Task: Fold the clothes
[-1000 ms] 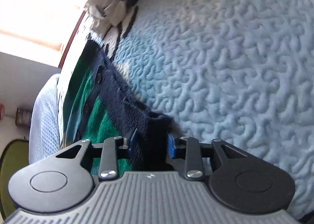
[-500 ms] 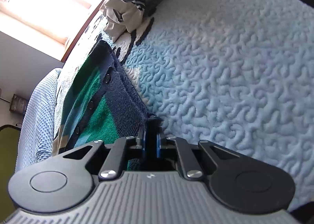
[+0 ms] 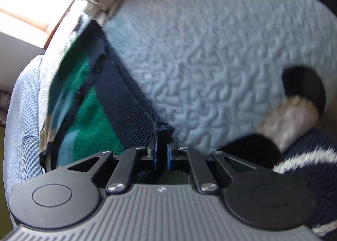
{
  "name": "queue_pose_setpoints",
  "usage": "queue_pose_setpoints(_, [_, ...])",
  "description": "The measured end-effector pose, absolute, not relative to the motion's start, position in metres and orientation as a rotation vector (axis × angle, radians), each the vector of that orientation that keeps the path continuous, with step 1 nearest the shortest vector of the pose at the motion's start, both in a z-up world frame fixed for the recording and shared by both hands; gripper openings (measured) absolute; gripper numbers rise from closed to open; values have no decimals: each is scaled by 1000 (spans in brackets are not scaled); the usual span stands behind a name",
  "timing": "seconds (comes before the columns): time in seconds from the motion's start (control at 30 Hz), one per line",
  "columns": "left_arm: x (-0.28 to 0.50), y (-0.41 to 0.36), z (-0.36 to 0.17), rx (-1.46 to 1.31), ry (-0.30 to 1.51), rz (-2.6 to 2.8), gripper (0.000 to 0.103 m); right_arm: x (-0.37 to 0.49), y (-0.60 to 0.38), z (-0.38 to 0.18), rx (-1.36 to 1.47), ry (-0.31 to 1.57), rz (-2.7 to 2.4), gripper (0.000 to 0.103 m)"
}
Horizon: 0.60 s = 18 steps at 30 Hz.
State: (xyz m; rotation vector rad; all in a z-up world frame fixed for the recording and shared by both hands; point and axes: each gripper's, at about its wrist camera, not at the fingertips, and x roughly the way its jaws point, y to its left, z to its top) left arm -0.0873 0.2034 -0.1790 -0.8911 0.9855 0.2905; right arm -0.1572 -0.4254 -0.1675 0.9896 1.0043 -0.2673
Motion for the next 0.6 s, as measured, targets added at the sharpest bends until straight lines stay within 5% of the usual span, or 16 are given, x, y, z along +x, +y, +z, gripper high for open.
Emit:
queue_pose_setpoints(0.37, [49, 206, -77, -950, 809, 141, 6, -34, -436, -66, 1024, 840, -123, 9])
queue_pose_setpoints(0.6, [196, 197, -85, -947, 826, 246, 6, 102, -450, -71, 1046, 838, -246, 9])
